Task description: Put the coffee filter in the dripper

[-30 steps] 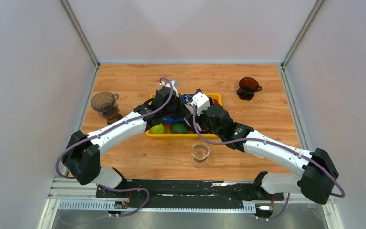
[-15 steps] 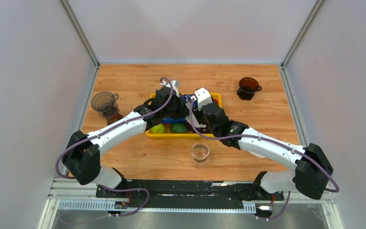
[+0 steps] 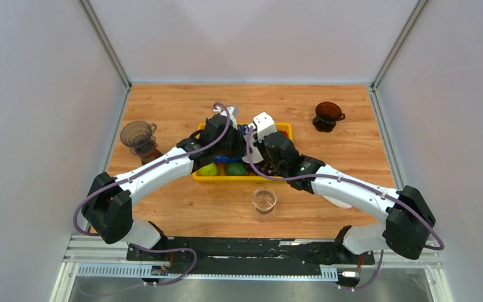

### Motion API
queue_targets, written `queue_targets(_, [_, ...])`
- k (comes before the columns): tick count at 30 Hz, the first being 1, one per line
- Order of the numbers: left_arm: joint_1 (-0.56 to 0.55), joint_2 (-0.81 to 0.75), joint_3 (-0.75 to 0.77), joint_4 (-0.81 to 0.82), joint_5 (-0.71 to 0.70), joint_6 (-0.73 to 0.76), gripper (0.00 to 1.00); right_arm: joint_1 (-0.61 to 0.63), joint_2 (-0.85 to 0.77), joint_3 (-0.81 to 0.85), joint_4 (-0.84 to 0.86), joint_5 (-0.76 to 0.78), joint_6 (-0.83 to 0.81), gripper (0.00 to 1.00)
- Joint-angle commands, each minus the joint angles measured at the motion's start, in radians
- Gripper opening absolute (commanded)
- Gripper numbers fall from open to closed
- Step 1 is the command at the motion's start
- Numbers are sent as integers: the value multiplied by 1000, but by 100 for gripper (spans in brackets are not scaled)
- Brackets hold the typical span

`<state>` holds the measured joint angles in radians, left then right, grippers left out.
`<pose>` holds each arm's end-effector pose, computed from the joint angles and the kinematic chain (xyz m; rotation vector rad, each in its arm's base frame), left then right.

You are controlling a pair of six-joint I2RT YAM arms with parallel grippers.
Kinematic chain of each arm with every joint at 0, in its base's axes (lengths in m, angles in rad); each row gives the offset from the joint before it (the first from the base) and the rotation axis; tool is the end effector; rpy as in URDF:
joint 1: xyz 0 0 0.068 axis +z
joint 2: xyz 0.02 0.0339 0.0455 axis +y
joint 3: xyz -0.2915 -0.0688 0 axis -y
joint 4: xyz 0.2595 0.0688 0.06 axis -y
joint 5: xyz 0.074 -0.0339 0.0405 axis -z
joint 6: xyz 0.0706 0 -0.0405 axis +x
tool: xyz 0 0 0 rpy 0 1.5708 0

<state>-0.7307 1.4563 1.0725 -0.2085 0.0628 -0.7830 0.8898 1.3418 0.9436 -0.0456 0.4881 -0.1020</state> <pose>0.2723 -0.2500 0.2809 -0.0218 2.3163 -0.8996 0.2394 0.2429 0.2935 -0.6533 1.8478 0.0243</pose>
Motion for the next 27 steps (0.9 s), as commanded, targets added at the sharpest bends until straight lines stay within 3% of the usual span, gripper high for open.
queue_targets(1, [-4,-30,38,-15,-11,67,0,-1,3,47,36,-5,-22,15])
queue_targets(9, [-4,-35,73,-75,-12,193,1,-9,-12,49,36,46,10,0])
queue_targets(17, [-4,-31,132,-180,-84,254,12,-10,-16,58,0,38,27,0])
queue_targets(27, [-4,-20,172,-245,-137,229,26,-11,-62,51,-12,3,52,0])
